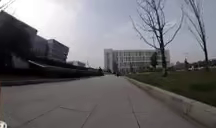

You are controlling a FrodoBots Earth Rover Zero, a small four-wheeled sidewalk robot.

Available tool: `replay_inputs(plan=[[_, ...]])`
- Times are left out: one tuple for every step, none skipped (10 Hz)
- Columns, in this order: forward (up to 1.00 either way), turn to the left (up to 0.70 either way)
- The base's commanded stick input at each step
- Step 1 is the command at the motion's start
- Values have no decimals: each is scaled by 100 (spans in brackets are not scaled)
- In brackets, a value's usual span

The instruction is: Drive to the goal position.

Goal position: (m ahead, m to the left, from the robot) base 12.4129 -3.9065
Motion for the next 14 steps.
replay_inputs(plan=[[70, 0], [70, 0], [70, 0], [70, 0], [70, 0], [70, 0], [70, 0], [70, 0], [70, 0], [70, 0], [70, 0], [70, 0], [70, 0], [70, 0]])
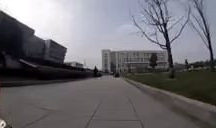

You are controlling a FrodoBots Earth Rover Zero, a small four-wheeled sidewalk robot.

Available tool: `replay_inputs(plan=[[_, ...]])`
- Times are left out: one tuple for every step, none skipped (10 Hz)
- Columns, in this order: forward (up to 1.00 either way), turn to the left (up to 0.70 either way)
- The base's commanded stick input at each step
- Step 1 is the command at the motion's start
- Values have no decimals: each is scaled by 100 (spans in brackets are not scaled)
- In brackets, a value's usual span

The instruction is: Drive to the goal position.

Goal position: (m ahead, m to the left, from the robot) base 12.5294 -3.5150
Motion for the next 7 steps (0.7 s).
replay_inputs(plan=[[70, 0], [70, 0], [70, 0], [70, 0], [70, 0], [70, 0], [70, 0]])
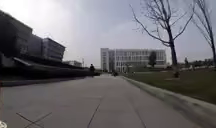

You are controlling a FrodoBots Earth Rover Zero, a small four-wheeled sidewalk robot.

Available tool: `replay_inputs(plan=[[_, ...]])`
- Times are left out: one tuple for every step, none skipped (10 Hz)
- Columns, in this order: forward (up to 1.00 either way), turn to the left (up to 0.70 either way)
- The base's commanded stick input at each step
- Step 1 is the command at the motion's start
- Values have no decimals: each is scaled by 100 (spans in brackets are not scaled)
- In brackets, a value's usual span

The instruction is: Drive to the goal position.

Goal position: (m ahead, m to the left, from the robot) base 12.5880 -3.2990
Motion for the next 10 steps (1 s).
replay_inputs(plan=[[70, 0], [70, 0], [70, 0], [70, 0], [70, 0], [70, 0], [70, 0], [70, 0], [70, 0], [70, 0]])
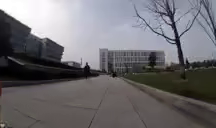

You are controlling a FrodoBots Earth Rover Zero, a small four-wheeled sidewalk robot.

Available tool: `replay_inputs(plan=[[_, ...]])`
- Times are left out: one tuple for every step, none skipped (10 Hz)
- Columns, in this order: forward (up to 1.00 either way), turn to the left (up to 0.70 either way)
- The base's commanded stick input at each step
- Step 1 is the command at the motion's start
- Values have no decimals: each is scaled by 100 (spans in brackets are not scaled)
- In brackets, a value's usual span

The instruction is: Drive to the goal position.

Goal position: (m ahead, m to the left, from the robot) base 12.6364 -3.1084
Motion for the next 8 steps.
replay_inputs(plan=[[70, 0], [70, 0], [70, 0], [70, 0], [70, 0], [70, 0], [70, 0], [70, 0]])
